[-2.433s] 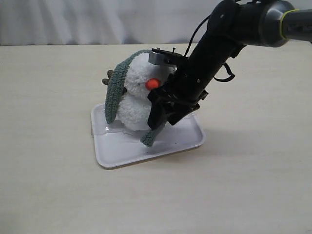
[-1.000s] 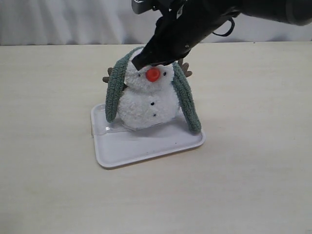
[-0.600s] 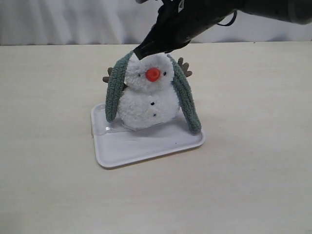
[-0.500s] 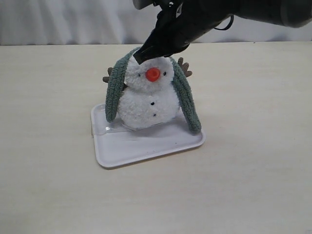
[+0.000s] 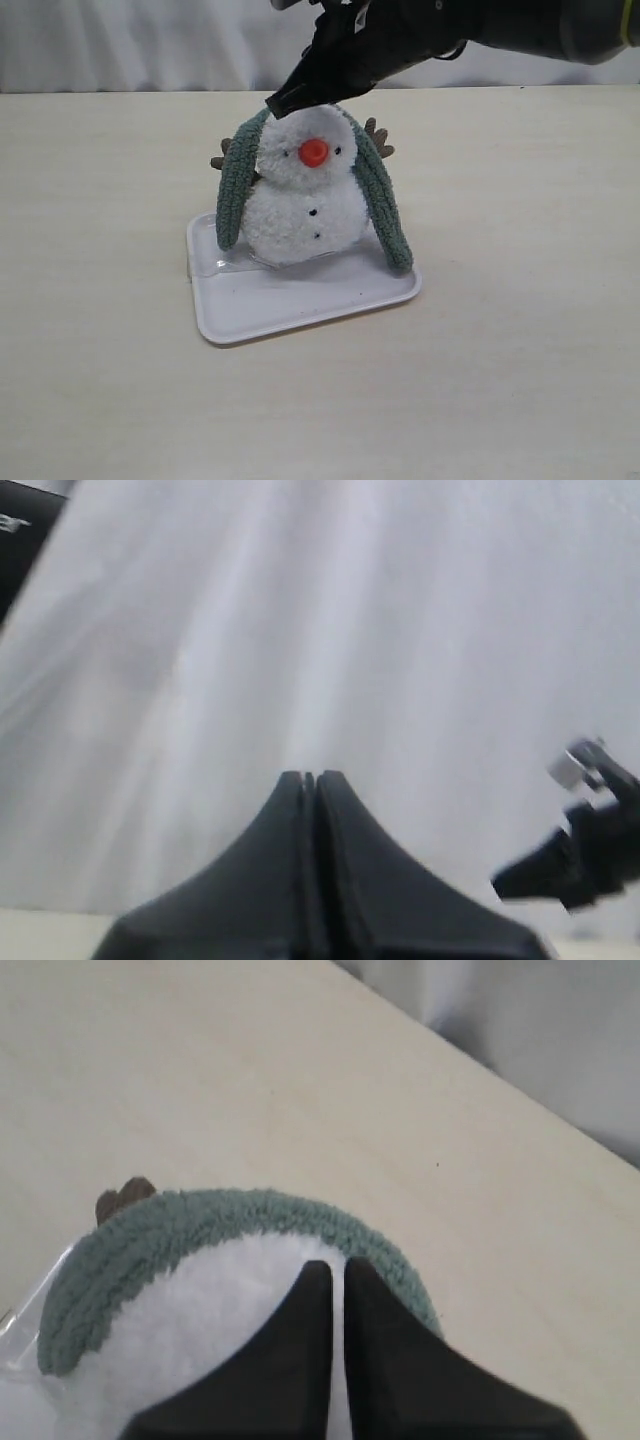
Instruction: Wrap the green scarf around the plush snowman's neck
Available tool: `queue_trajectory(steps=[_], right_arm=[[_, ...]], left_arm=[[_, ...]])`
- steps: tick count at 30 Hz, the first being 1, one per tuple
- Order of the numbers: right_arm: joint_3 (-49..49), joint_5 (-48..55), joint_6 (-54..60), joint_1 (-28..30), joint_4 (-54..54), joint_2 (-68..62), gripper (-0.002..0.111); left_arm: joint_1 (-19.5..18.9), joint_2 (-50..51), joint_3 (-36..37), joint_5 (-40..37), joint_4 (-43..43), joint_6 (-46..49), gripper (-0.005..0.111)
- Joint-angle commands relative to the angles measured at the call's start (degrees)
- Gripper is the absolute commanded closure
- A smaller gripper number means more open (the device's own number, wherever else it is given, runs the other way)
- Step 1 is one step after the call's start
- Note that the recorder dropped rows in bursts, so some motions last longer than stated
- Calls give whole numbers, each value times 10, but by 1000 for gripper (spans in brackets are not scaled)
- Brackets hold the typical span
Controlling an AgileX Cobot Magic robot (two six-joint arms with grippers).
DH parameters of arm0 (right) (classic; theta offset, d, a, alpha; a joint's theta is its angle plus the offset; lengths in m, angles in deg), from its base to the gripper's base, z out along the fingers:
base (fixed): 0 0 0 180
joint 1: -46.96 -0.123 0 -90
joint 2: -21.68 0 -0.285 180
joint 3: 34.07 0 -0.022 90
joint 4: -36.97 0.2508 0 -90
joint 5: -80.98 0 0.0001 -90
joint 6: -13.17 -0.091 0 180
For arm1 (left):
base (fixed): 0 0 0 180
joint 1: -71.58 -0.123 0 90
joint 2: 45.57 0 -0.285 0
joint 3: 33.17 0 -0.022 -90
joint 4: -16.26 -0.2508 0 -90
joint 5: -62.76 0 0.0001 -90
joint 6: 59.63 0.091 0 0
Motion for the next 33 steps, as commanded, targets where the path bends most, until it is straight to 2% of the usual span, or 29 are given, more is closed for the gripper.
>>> queue_trajectory(steps=[1,4,6,10,14,18,20,25,31,33], right_arm=[[-1,-37,1,3,5,-14,104],[-1,-3,1,3,5,-26,104],[-1,21,1,3,0,-27,104],[-1,36,1,3,-2,-22,104],[-1,51,-4,3,-2,-21,104],[-1,68,-4,3,-2,-25,104],[-1,68,-4,3,-2,-25,104],[-1,72,-10,3,-2,-25,104],[-1,75,-13,0,-2,-25,104],[-1,75,-13,0,-2,-25,104]], left_arm=[[3,159,2,162,-127,-17,107],[3,296,-1,272,-124,61,107],[3,382,-22,318,-152,76,107],[3,560,-120,374,-258,78,106],[8,722,-209,440,-308,107,91],[49,845,-269,425,-311,193,66],[75,895,-290,414,-311,229,57],[136,992,-355,369,-237,259,55],[167,1027,-407,272,-231,266,56],[170,1027,-408,253,-198,268,56]])
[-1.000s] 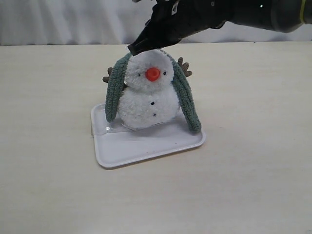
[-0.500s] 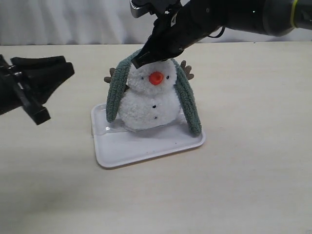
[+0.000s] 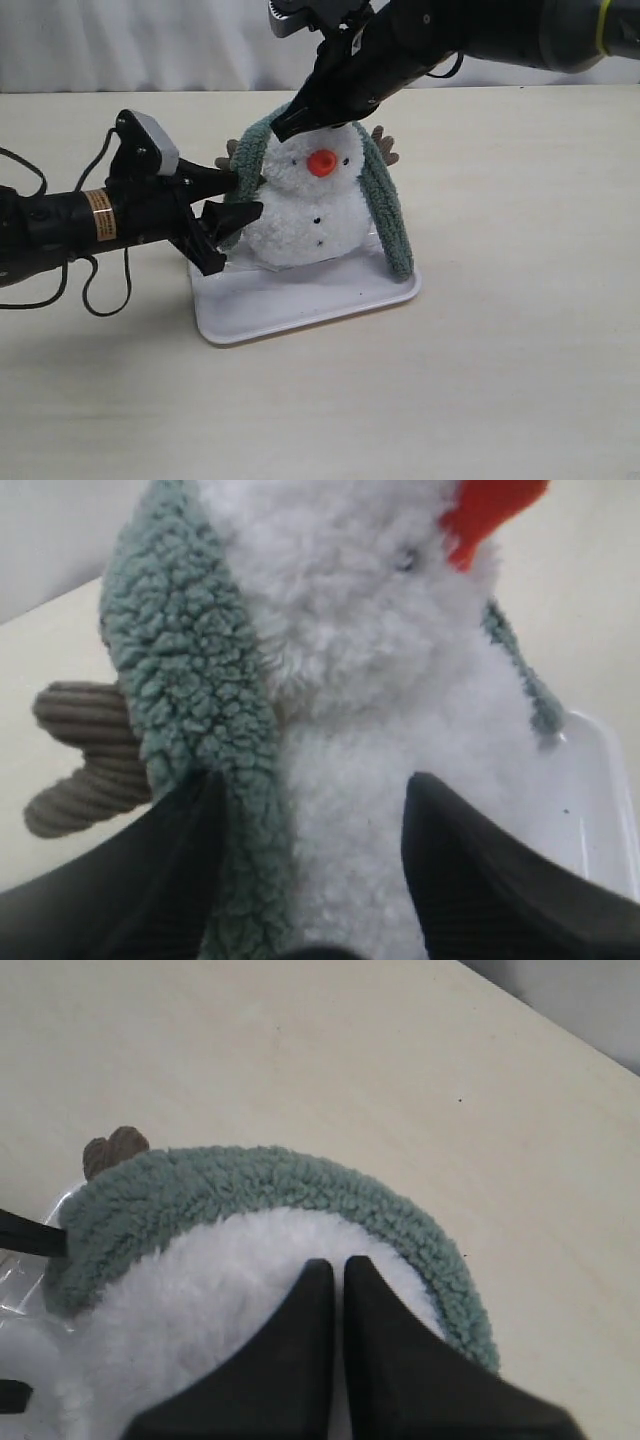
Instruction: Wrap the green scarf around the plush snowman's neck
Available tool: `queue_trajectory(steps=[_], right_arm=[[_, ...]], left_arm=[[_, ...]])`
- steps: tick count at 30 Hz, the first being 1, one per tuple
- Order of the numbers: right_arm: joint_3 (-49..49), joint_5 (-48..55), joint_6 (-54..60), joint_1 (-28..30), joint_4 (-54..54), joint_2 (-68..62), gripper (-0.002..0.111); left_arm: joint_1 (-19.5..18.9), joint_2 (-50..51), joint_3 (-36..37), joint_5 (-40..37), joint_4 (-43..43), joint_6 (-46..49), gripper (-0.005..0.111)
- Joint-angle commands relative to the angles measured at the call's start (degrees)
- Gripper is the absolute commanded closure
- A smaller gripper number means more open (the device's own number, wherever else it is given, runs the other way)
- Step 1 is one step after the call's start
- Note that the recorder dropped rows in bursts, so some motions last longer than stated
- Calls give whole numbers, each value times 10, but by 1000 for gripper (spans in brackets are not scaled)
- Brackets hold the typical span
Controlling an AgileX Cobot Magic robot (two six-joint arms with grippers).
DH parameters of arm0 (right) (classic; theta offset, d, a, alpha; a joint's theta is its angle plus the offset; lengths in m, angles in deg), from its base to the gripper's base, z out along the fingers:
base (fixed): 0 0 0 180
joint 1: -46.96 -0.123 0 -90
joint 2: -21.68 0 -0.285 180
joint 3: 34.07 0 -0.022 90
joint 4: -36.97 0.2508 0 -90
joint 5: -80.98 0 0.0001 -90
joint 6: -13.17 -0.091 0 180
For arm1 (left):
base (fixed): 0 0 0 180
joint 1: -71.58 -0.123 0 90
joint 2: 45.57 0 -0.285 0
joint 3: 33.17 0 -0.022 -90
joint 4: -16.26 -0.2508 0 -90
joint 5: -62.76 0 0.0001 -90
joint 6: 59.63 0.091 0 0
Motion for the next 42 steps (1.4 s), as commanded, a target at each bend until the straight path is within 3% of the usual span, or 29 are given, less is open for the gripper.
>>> queue_trajectory(steps=[1,6,16,18,24,28,31,34,37,38,40,42], right_arm=[[2,25,-1,0,-4,-2,104],[2,28,-1,0,-4,-2,104],[2,30,-1,0,-4,-2,104],[2,33,-1,0,-4,-2,104],[2,42,-1,0,-4,-2,104],[2,50,-1,0,-4,-2,104],[2,50,-1,0,-4,-2,104],[2,50,-1,0,-4,-2,104],[2,50,-1,0,-4,-2,104],[2,50,-1,0,-4,-2,104],[2,50,-1,0,-4,-2,104],[2,50,-1,0,-4,-2,104]], left_arm=[[11,5,-10,-43,54,9,56],[11,5,-10,-80,109,9,55],[17,9,-11,-71,91,7,56],[21,9,-11,-71,99,7,64],[49,9,-11,-89,83,11,107],[49,8,-15,-90,23,-9,107],[49,-2,-15,-98,-17,-77,107],[49,-38,-19,-177,-46,-178,107],[49,-73,-26,-224,-171,-310,107],[49,-86,-32,-212,-275,-411,107],[49,-87,-41,-193,-367,-507,107],[49,-87,-42,-253,-377,-530,107]])
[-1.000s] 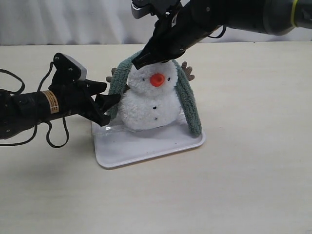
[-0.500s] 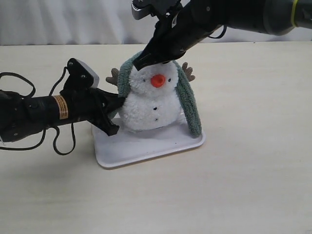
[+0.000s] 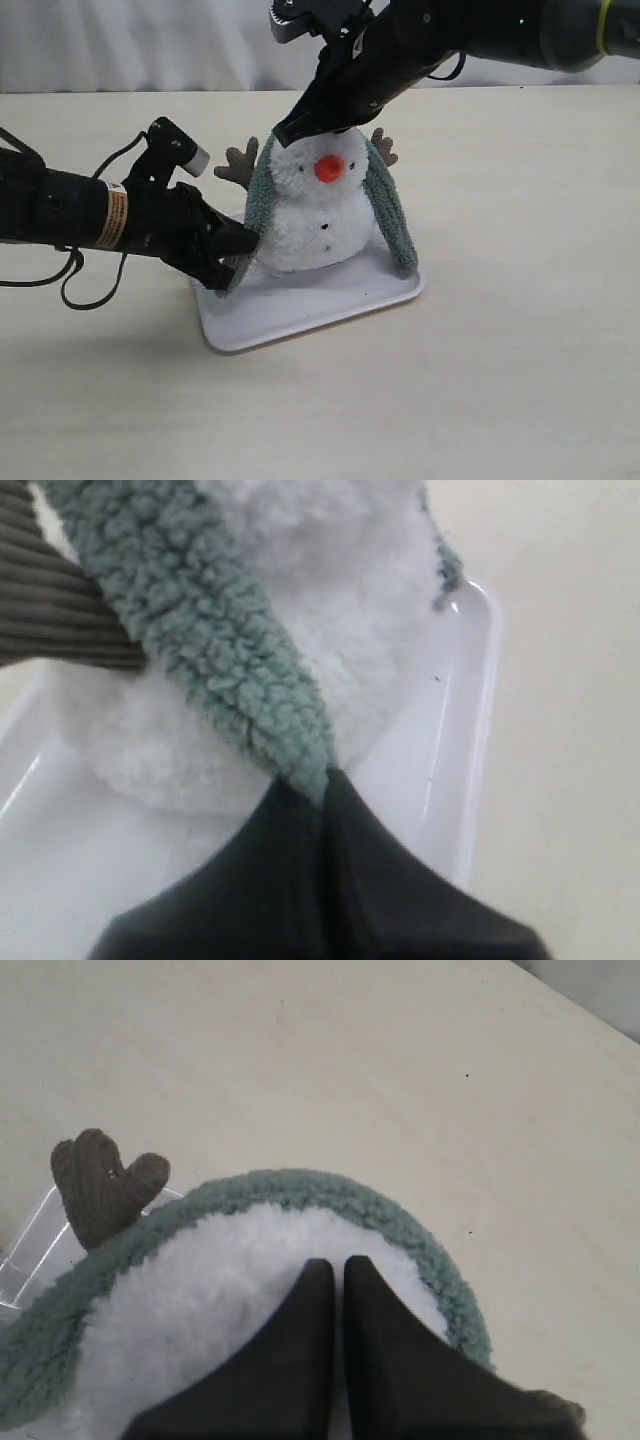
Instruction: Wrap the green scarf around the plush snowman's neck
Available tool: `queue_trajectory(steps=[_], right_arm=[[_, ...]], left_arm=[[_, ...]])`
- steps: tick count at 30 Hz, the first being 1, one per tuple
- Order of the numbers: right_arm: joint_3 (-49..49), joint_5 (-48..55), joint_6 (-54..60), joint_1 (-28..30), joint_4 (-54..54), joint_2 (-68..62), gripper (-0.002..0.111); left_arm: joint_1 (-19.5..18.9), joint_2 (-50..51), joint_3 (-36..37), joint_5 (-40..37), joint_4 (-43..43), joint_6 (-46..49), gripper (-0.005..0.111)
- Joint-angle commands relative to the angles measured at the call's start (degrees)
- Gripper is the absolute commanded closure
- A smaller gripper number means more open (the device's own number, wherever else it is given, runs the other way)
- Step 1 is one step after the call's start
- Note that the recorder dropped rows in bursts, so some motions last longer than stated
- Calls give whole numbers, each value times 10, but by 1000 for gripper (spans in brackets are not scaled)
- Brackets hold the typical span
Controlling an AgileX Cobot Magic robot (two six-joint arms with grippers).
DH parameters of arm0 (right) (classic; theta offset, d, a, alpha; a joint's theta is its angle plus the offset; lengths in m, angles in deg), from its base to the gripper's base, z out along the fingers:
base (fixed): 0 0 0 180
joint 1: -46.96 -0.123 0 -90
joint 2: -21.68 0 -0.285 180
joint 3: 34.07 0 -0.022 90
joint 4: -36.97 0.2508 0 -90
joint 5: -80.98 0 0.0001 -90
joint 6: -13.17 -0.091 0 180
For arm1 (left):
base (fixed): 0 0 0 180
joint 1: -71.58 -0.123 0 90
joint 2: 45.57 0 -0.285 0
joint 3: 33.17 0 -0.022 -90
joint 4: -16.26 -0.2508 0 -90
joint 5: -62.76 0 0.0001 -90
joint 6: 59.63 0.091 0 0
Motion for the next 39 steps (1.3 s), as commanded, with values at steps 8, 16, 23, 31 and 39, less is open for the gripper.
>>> queue_trajectory(steps=[8,16,23,31,39], right_arm=[[3,30,-1,0,-4,-2,104],[2,57,44,0,-4,15,97],[2,144,-18,7,-40,100,51],[146,67,-5,107,-63,97,51],[169,-66,120,106,57,65,51]], left_arm=[[5,27,-13,85,-69,-60,107],[4,27,-14,21,-6,-56,104],[4,27,-14,24,-13,-55,73],[4,27,-15,34,-5,-44,73],[4,28,-15,38,-7,-44,73]])
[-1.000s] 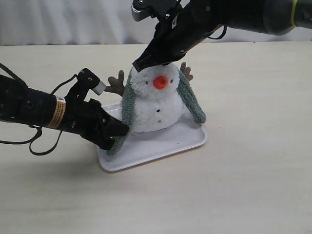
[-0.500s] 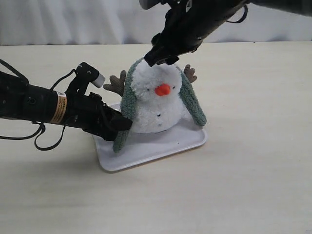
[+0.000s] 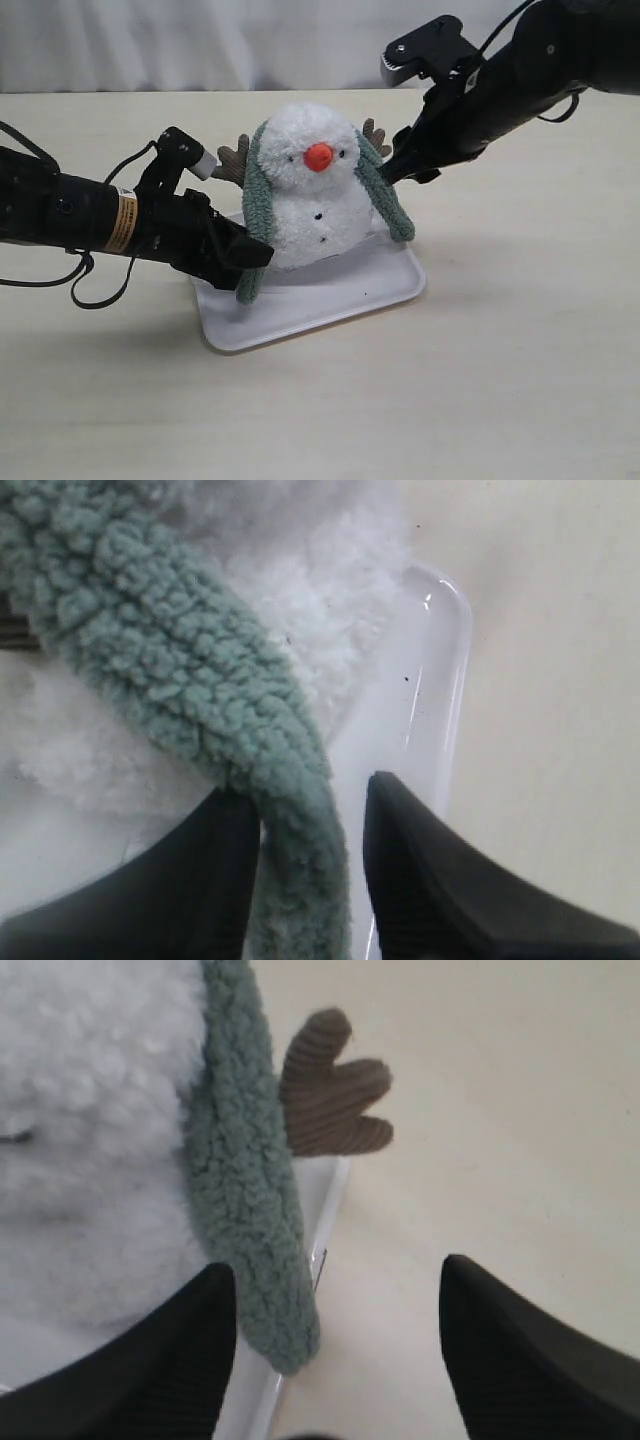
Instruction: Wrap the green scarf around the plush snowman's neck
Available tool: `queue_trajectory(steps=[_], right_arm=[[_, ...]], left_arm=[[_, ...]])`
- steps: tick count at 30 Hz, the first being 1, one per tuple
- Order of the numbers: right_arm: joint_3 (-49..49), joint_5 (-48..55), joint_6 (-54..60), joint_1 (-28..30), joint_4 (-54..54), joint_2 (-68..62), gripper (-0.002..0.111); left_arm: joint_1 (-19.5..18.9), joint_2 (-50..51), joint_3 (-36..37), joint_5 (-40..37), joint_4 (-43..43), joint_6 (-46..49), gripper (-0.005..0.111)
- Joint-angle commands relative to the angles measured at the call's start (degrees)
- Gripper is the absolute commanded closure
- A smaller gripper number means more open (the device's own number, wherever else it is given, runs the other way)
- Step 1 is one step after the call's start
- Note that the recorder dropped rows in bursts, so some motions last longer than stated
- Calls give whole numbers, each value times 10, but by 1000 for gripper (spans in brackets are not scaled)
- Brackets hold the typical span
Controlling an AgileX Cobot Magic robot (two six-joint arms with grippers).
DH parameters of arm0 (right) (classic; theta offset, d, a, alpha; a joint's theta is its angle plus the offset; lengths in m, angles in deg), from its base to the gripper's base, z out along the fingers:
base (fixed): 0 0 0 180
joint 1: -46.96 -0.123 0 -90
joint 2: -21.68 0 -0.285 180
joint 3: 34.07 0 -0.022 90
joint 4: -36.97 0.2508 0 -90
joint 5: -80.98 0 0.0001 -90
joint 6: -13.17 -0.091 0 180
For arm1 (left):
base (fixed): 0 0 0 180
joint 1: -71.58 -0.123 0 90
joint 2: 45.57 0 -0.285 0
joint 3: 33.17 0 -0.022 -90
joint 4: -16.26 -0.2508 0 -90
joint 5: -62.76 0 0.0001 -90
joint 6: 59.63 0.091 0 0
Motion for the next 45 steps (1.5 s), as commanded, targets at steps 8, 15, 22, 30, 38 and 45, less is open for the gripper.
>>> queue_trajectory(steps=[8,15,22,30,38,45], right_arm=[[1,-65,96,1,65,-65,52],[1,-48,96,1,68,-78,97],[1,13,104,1,84,-78,104],[1,63,116,1,85,-53,104],[1,73,132,1,85,-17,67],[1,39,126,1,94,-67,54]], left_arm=[[1,2,-2,8,8,2,73],[1,2,-2,8,22,16,74],[1,24,-2,9,68,48,95],[1,38,-2,73,62,49,107],[1,38,-2,89,62,49,107],[1,38,-2,89,62,49,107]])
